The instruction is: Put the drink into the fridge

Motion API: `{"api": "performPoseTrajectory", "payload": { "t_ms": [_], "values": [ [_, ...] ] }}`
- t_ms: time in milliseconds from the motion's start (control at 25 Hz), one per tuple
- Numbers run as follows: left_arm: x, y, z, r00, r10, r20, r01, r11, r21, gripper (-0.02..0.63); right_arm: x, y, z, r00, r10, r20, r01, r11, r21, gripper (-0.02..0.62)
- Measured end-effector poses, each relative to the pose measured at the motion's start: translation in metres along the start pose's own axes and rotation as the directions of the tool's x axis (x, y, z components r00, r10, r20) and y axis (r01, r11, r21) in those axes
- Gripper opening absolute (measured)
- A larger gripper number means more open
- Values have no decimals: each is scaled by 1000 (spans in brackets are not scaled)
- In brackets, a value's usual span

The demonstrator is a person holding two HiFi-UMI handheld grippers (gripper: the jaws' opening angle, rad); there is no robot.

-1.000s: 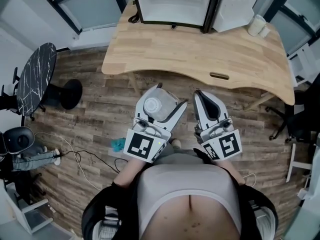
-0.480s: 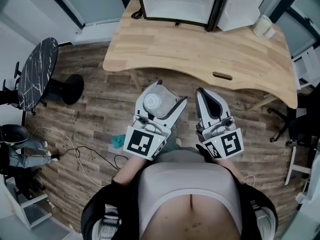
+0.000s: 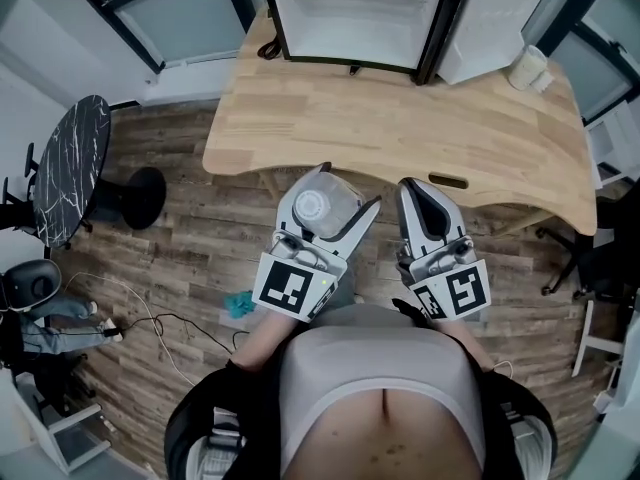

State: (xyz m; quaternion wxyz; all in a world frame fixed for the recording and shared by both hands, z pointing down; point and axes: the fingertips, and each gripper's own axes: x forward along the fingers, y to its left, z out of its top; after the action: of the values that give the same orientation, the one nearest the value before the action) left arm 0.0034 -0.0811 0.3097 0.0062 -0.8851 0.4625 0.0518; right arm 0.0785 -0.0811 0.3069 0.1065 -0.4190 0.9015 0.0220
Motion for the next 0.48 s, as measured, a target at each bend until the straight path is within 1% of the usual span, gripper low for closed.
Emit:
{"api": "performPoseTrajectory", "payload": {
  "t_ms": [160,320,480],
  "values": [
    [27,24,-4,999,-29,-14,29,1000,-10,333,31,-17,-5,1000,-15,0,15,1000,-12,31],
    [58,54,-3,999,-46,1,46,999,5,333,65,-38,-9,999,-35,1,35,999,-14,31],
    [84,81,-4,997,-71,-26,71,997,-13,333,99,-56,-13,999,-54,-1,54,998,-12,31]
  ]
}}
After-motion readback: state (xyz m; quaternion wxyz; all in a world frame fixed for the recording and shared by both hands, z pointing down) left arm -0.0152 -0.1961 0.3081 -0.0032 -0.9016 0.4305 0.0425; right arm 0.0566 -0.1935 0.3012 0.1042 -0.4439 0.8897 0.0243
